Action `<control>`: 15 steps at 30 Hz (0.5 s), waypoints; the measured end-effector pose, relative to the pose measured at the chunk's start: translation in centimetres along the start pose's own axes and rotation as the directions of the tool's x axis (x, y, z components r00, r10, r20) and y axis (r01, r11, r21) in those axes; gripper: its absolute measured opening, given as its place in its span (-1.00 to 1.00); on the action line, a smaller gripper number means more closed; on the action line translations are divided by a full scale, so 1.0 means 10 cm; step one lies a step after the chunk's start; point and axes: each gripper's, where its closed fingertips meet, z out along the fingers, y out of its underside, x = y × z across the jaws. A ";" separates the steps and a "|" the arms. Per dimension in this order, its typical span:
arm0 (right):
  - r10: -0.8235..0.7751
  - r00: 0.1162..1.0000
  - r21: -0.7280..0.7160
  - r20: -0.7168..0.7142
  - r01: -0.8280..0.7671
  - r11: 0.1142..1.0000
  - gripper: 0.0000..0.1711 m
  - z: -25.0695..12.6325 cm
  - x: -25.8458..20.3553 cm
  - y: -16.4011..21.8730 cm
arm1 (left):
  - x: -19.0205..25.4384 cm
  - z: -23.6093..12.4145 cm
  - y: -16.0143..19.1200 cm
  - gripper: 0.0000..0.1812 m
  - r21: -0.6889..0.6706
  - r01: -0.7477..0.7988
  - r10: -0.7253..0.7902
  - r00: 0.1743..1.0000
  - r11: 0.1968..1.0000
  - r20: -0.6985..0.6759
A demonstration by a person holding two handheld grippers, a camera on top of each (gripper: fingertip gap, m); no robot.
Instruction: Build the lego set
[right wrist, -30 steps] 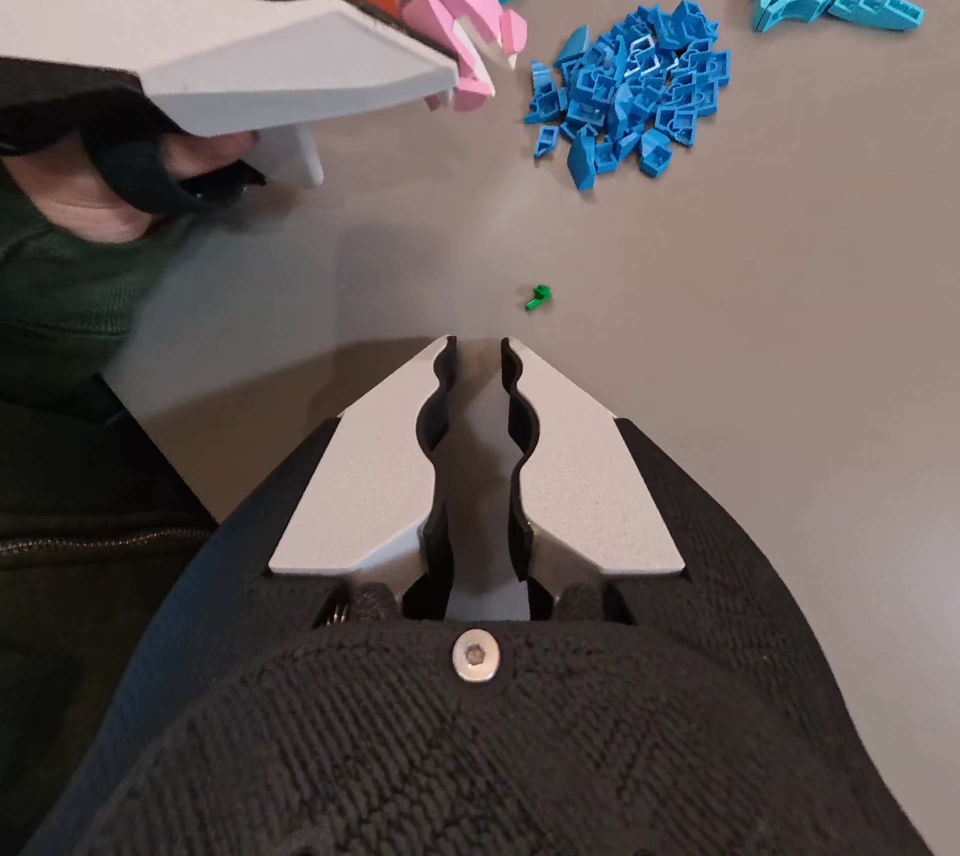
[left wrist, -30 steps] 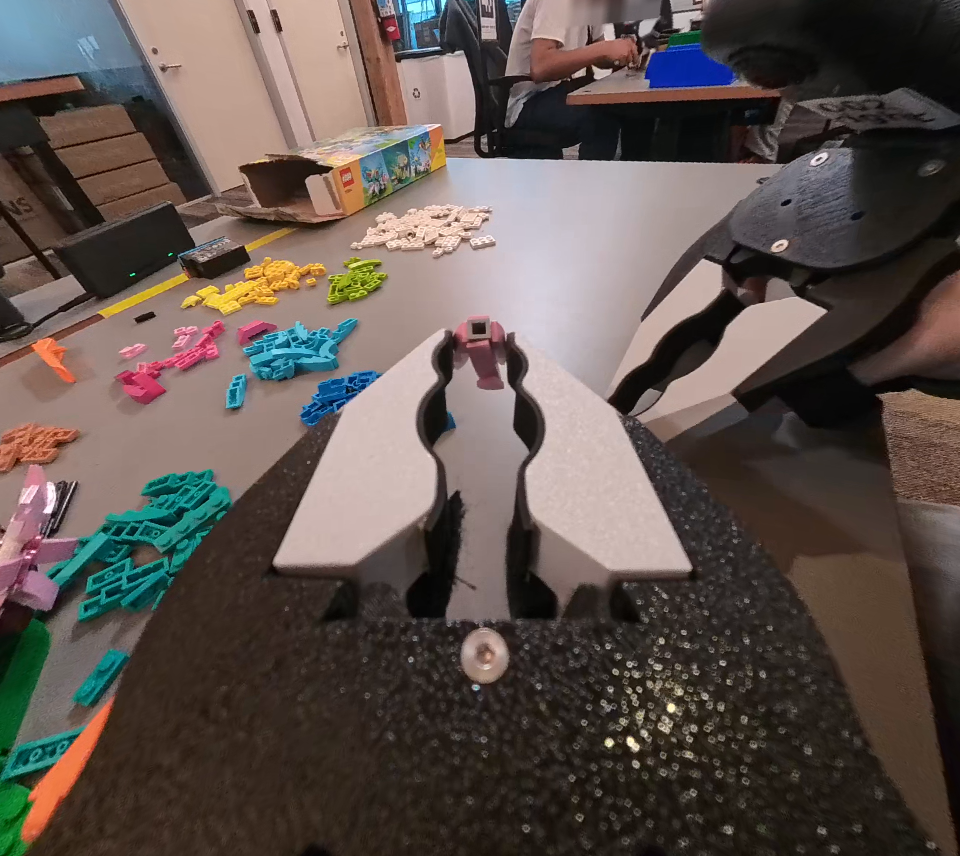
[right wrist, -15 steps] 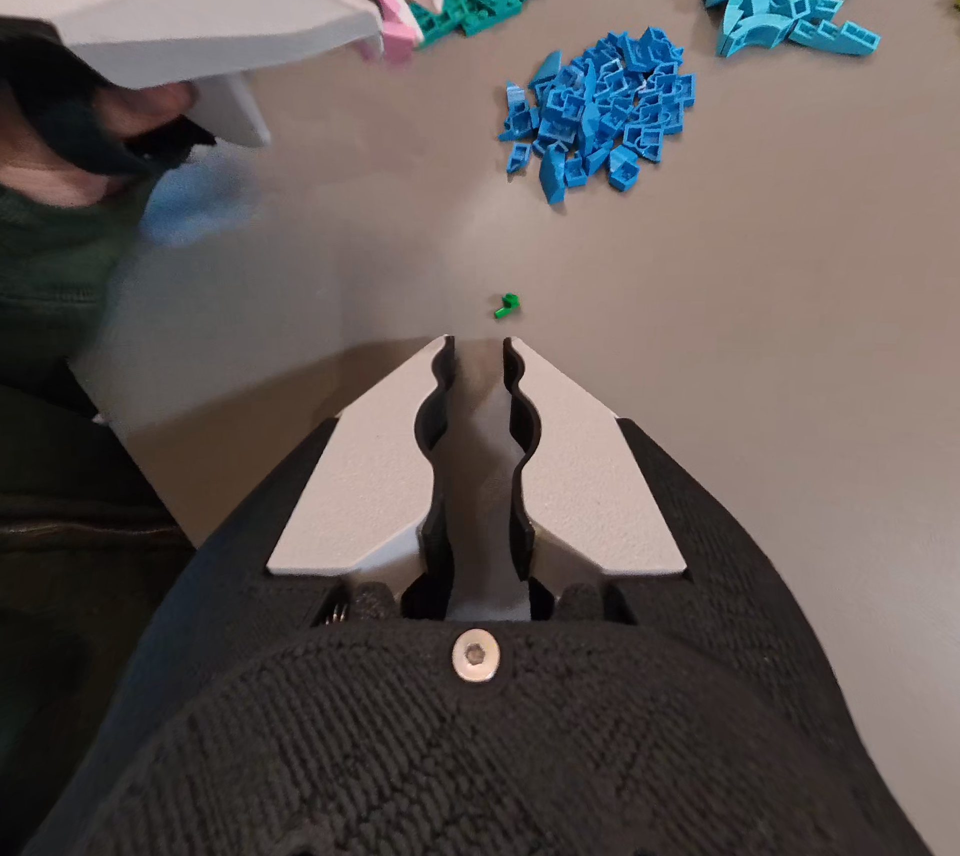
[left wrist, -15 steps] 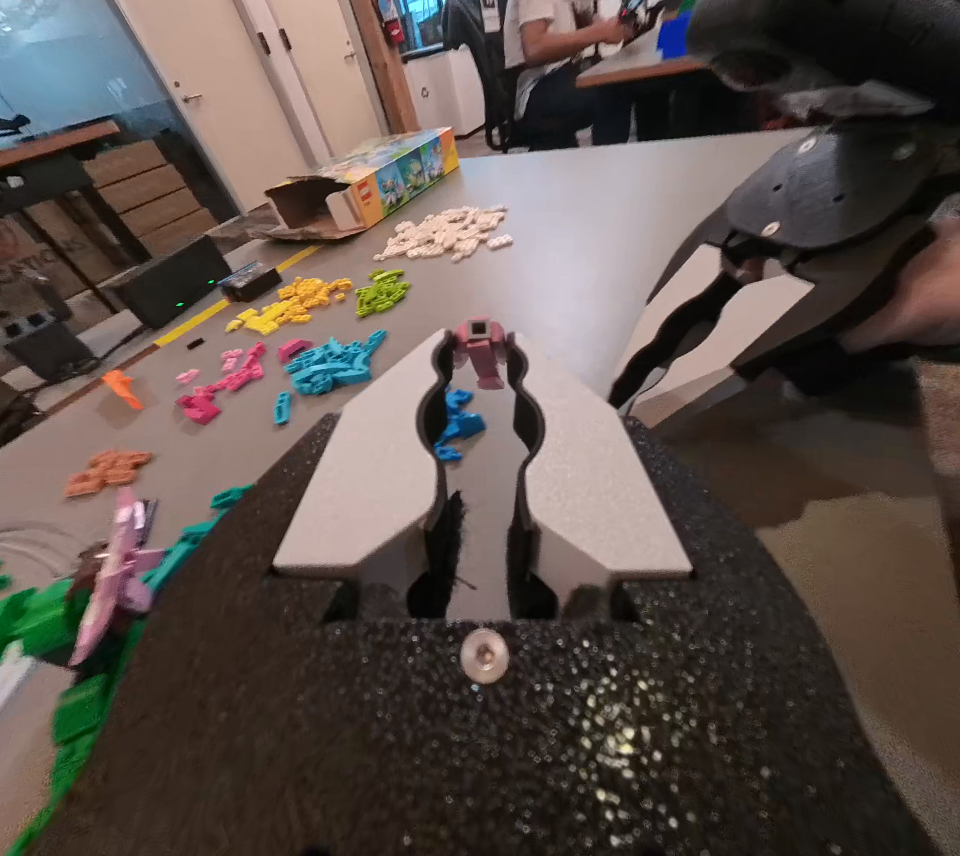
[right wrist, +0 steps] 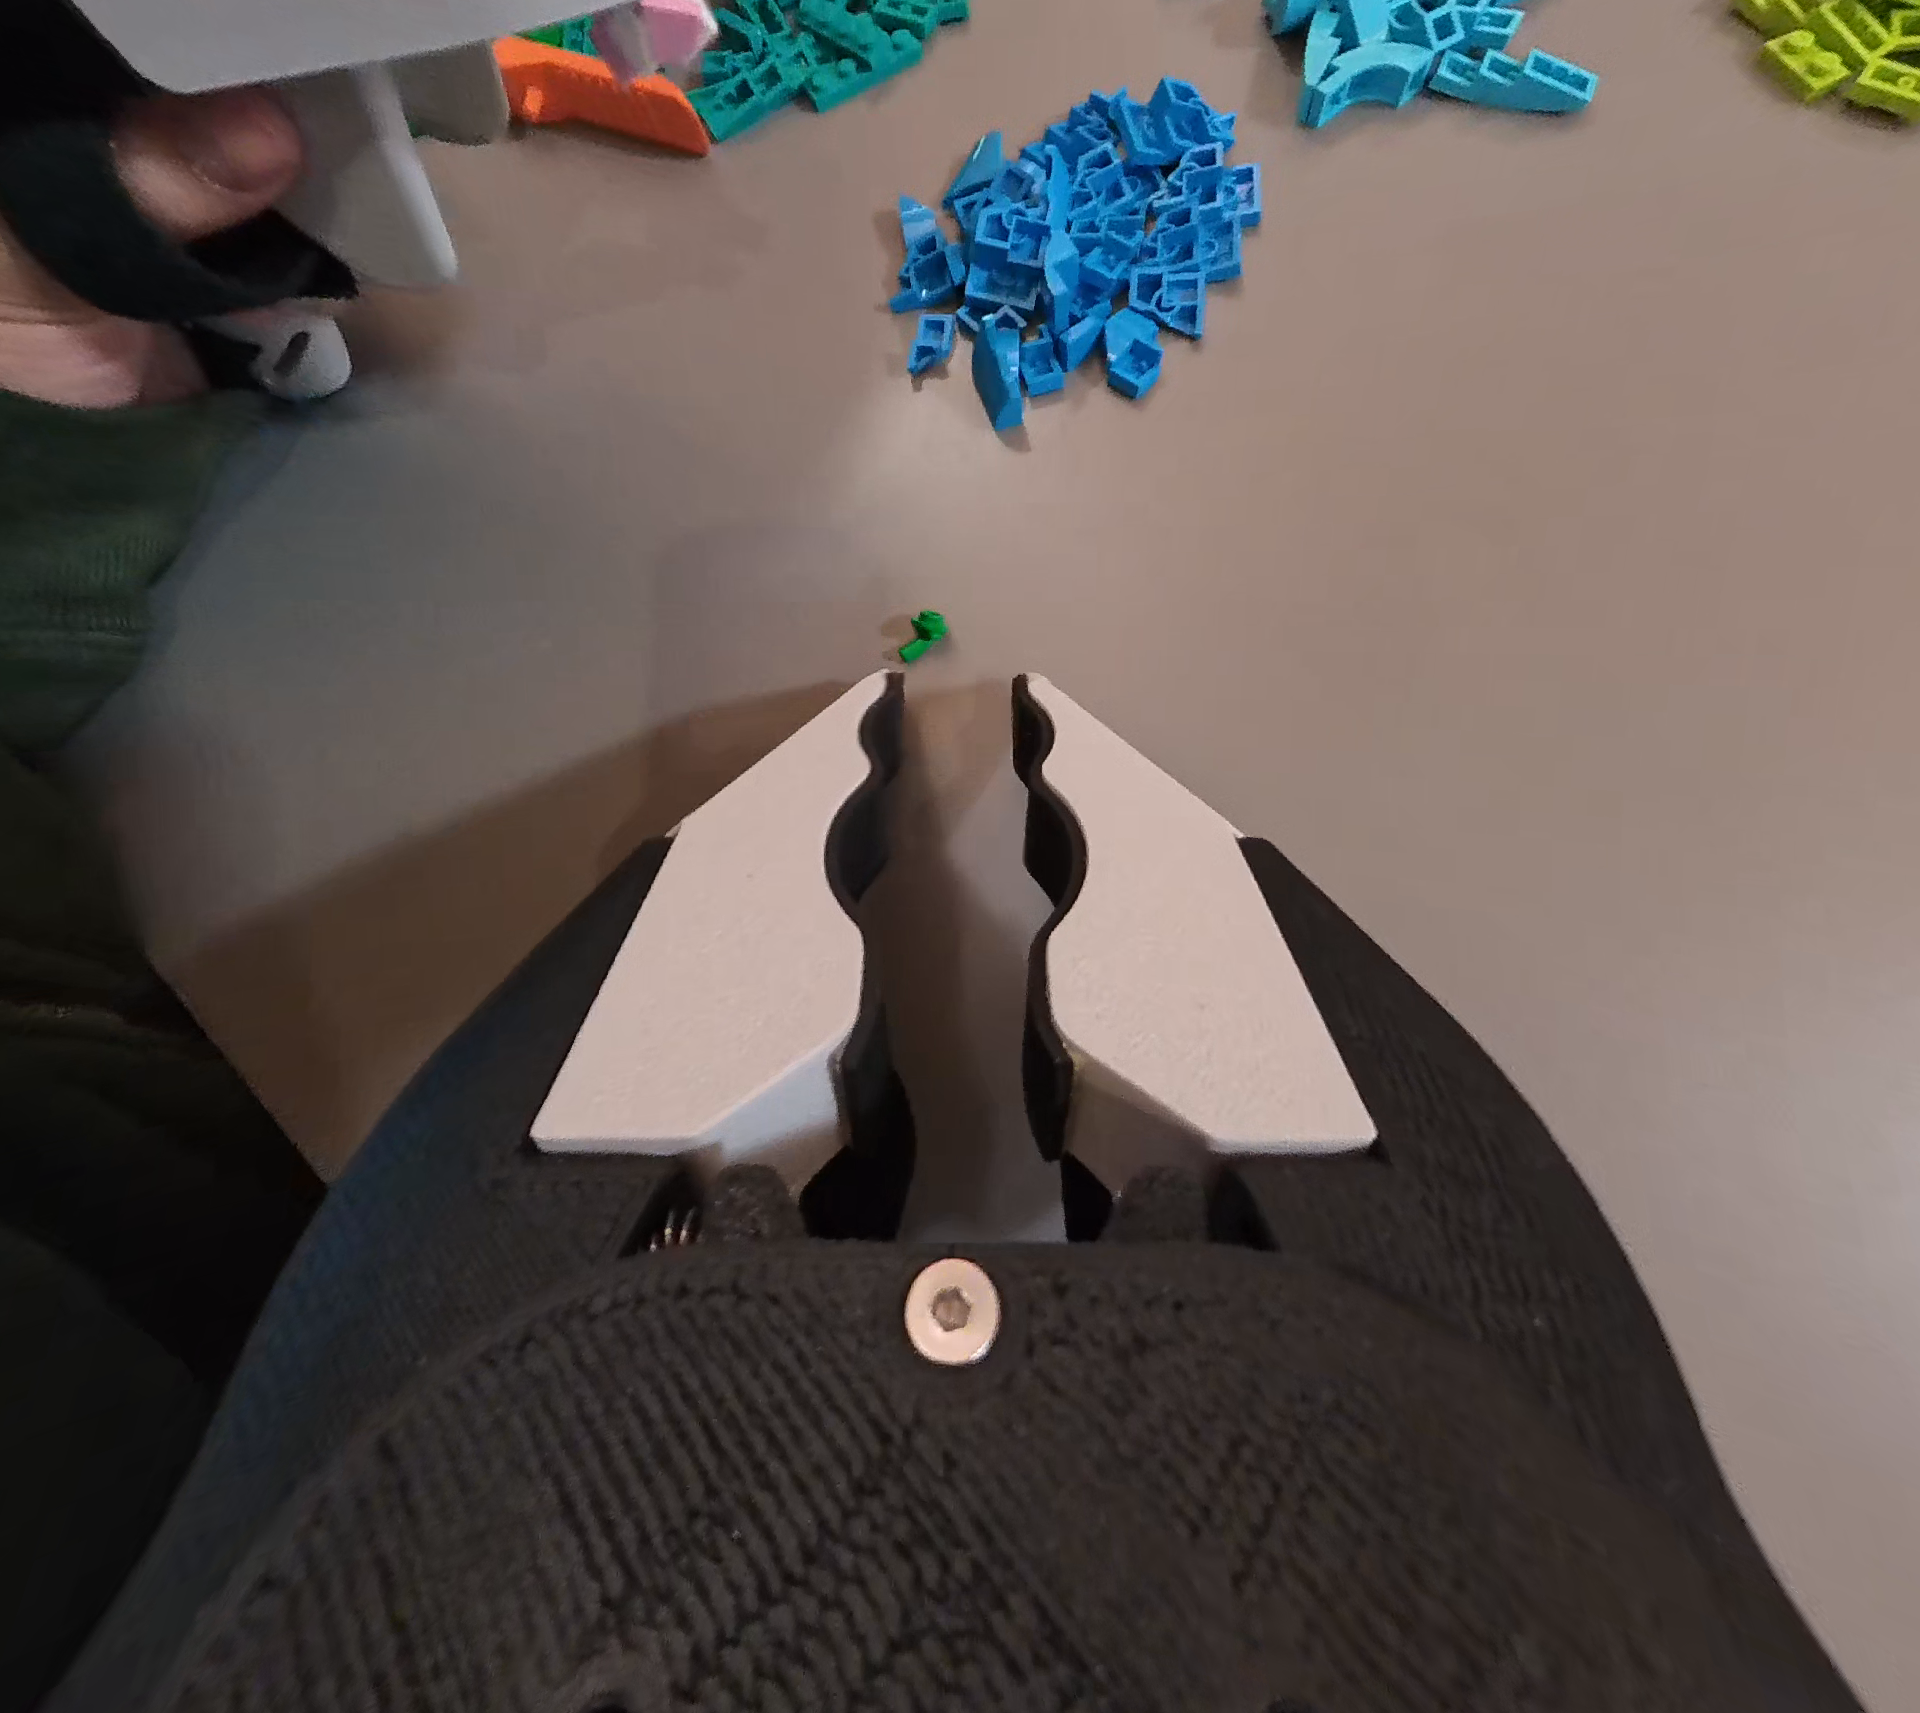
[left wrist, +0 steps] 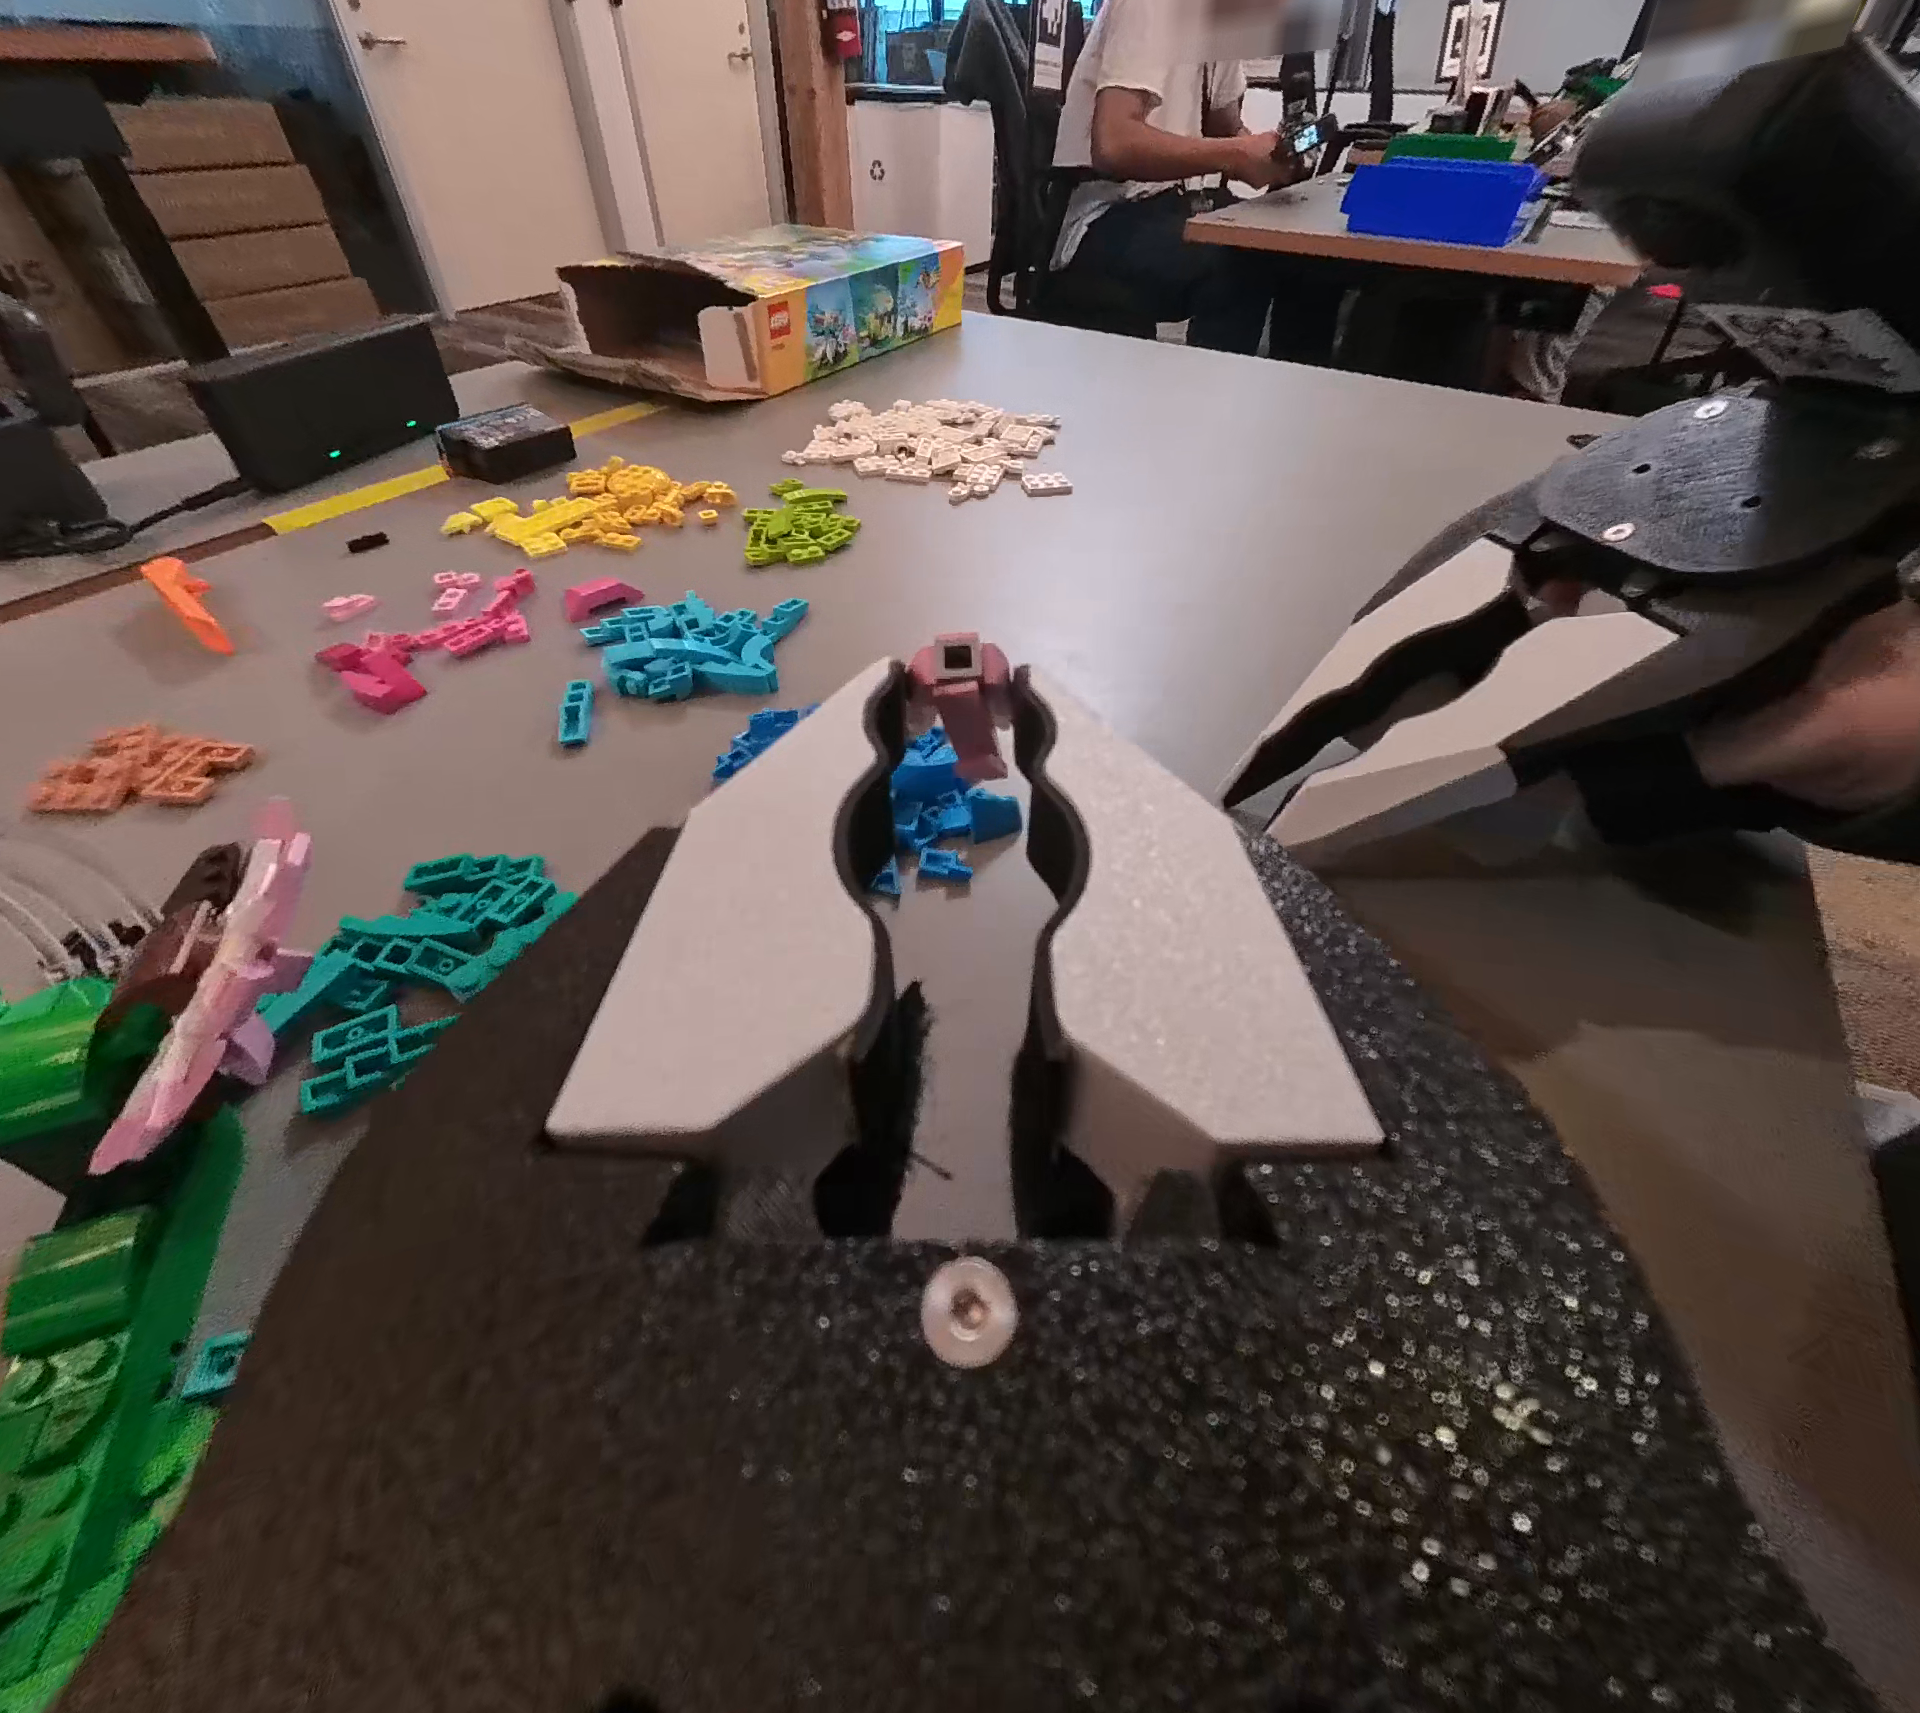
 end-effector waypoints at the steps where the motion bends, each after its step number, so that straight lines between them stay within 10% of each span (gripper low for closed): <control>1: 0.003 1.000 0.001 0.000 -0.003 1.000 -0.78 0.00 0.00 0.00 | -0.02 0.00 0.01 -0.81 -0.003 0.009 -0.009 1.000 1.000 0.004; 15: 0.019 1.000 -0.001 0.025 -0.019 1.000 -0.83 -0.01 -0.13 0.03 | -0.01 -0.01 0.03 -0.80 -0.007 0.028 -0.028 1.000 1.000 -0.008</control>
